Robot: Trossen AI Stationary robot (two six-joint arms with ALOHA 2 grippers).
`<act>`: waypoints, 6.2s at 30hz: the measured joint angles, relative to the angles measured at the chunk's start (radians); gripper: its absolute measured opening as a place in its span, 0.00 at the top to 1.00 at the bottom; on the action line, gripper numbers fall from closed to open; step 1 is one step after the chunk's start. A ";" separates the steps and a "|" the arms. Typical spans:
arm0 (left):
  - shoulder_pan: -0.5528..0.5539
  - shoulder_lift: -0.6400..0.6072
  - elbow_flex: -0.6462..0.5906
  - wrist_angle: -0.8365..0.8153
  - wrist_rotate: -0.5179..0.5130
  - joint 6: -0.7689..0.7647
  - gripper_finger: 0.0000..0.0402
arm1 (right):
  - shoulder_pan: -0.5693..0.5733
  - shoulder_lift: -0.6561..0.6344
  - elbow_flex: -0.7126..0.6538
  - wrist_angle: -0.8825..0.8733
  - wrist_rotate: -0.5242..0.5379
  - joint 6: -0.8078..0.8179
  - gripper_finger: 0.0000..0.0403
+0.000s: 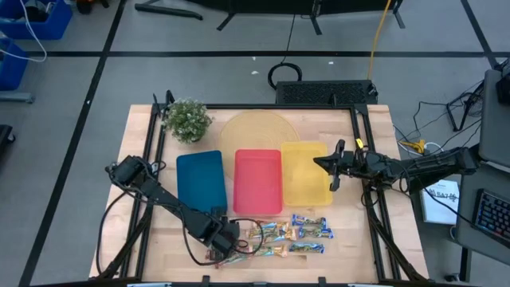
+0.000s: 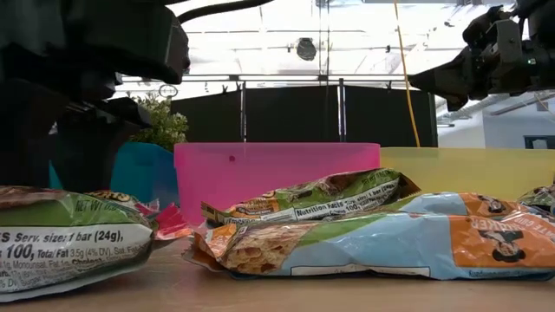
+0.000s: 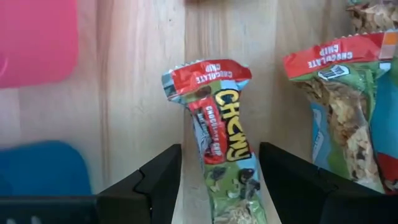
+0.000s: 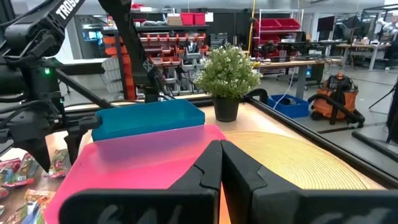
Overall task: Pick and place Granola Bars by type
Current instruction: Put the top red granola bar into the blue bin
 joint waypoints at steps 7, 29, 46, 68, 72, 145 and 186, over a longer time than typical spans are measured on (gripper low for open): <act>0.002 0.024 0.001 0.033 0.039 -0.012 0.46 | 0.000 0.000 0.000 0.000 0.000 0.000 1.00; -0.020 -0.134 -0.003 0.034 0.096 -0.060 0.88 | 0.000 0.016 0.000 -0.003 -0.002 0.008 1.00; 0.011 -0.454 -0.002 -0.451 -0.203 -0.063 0.91 | 0.000 0.016 0.000 -0.002 -0.002 0.008 1.00; 0.311 -0.466 -0.362 -0.170 -0.016 0.359 0.91 | 0.000 0.018 0.000 -0.002 -0.001 0.008 1.00; 0.336 -0.466 -0.446 -0.064 0.025 0.353 0.94 | 0.000 0.018 0.000 -0.002 -0.001 0.008 1.00; -0.048 -0.126 0.069 -0.053 -0.043 -0.003 0.75 | 0.000 0.025 0.000 -0.018 -0.001 0.027 1.00; -0.066 0.085 0.070 0.036 0.099 -0.001 0.31 | 0.000 0.045 0.000 -0.018 -0.001 0.046 1.00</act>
